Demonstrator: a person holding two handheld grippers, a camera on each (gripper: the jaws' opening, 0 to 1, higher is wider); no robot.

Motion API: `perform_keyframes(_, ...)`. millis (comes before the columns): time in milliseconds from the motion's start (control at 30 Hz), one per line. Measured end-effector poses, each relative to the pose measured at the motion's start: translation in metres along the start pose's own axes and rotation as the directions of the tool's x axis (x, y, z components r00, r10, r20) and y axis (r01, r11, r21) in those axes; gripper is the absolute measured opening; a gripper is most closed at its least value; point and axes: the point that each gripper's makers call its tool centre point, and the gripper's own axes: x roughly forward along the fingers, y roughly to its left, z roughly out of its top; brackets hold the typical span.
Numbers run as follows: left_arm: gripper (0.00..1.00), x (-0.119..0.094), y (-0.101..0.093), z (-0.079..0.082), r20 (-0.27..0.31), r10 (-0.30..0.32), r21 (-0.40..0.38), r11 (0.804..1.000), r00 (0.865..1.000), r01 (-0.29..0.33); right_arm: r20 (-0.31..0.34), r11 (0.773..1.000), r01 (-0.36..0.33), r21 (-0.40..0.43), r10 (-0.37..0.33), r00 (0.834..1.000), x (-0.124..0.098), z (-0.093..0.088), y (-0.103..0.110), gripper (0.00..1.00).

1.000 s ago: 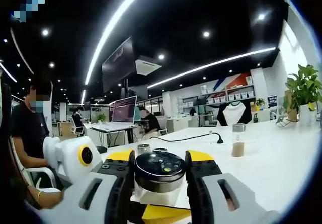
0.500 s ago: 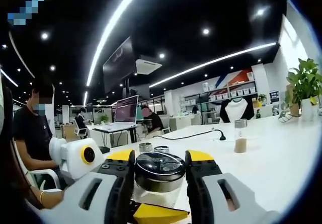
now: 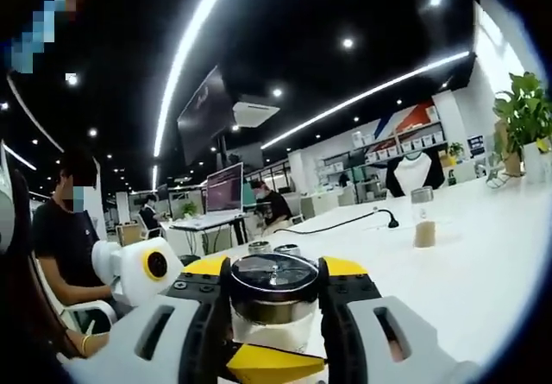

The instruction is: Rotate the seasoning bottle until the label or dispensing opening points toward the visible target arrow and the bottle remains upright within the marked orientation range

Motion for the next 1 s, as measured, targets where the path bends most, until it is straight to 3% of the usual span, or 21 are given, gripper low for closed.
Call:
perform_keyframes(200, 0.47, -0.001, -0.002, 0.003, 0.005, -0.025, 0.002, 1.0, 1.0, 0.025, -0.003, 0.999, -0.043, -0.015, 0.043, 0.999, -0.002, 0.003, 0.005, 0.39)
perform_keyframes(500, 0.47, -0.005, -0.003, -0.002, -0.046, -0.068, 0.041, 0.997, 0.997, 0.069, -0.079, 0.987, -0.132, -0.094, 0.125, 0.989, -0.005, -0.004, 0.013, 0.39)
perform_keyframes(600, 0.47, -0.006, -0.006, 0.002, -0.032, -0.114, -0.006, 0.994, 0.993, 0.114, -0.096, 0.981, -0.151, -0.12, 0.14, 0.985, -0.006, -0.004, 0.013, 0.38)
perform_keyframes(867, 0.47, -0.008, -0.015, 0.013, -0.04, -0.158, 0.081, 0.984, 0.987, 0.161, -0.086, 0.968, -0.227, -0.104, 0.219, 0.972, -0.005, 0.004, 0.024, 0.39)
perform_keyframes(1000, 0.47, -0.009, -0.015, 0.02, -0.024, -0.173, 0.078, 0.982, 0.985, 0.174, -0.063, 0.966, -0.246, -0.081, 0.241, 0.968, -0.006, 0.009, 0.025, 0.39)
